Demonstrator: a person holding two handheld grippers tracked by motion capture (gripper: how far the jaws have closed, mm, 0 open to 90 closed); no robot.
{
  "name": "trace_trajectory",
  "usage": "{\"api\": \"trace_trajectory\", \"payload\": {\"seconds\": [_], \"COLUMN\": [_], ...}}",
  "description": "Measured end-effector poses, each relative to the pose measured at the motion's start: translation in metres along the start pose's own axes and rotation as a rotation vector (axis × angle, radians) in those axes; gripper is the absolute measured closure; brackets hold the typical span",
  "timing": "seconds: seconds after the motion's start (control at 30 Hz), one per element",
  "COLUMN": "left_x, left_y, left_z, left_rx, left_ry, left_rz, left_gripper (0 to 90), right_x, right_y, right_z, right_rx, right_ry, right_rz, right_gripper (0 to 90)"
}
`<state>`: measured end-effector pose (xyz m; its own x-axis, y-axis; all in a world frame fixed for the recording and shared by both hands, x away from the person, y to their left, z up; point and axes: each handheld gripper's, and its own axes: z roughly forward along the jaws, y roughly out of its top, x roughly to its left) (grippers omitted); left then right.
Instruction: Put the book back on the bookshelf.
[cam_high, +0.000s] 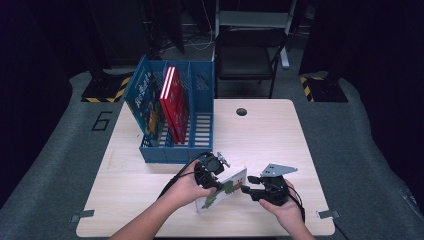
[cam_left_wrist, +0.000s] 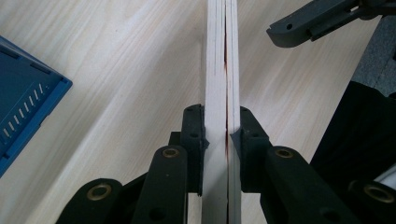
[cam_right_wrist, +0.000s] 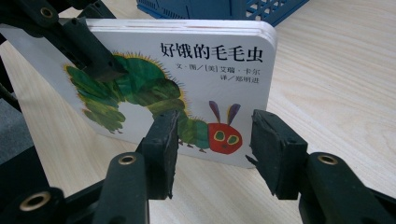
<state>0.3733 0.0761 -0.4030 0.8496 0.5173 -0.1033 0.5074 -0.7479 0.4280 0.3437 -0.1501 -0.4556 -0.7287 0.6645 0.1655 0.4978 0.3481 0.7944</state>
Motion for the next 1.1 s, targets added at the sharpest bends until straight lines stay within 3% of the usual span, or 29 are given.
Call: {"api": "trace_trajectory", "payload": {"seconds": [0.3,0.5,0.67,0.83,1.1], "left_x": [0.006,0.008,0.014,0.02,0.024], "left_y": [0.0,0.004,0.006,0.008,0.015], "left_z": [-0.005,-0.015,-0.025,-0.033,-0.047], "left_rx": [0.0,-0.013,-0.042,-0.048,-0.053], "left_ry": [-0.025,-0.002,-0.003,-0.011,0.004], "left_rz": [-0.037,-0.034,-0.062,-0.091,-0.096], "left_gripper": [77.0,76.9,76.9,77.0,76.9], "right_x": [-0.001,-0.001,-0.002,-0.006,-0.006], "right_y": [-0.002,-0.004,-0.007,-0.009,-0.013], "right_z": [-0.003,-0.004,-0.005,-0.006,-0.001], "right_rx": [-0.004,0.001,0.003,-0.007,0.013], "right_ry": [0.0,-0.021,-0.041,-0.053,-0.074], "right_rz": [0.009,0.003,-0.025,-0.012,-0.04], "right_gripper": [51.4,51.1,51.0,51.1,50.9]}}
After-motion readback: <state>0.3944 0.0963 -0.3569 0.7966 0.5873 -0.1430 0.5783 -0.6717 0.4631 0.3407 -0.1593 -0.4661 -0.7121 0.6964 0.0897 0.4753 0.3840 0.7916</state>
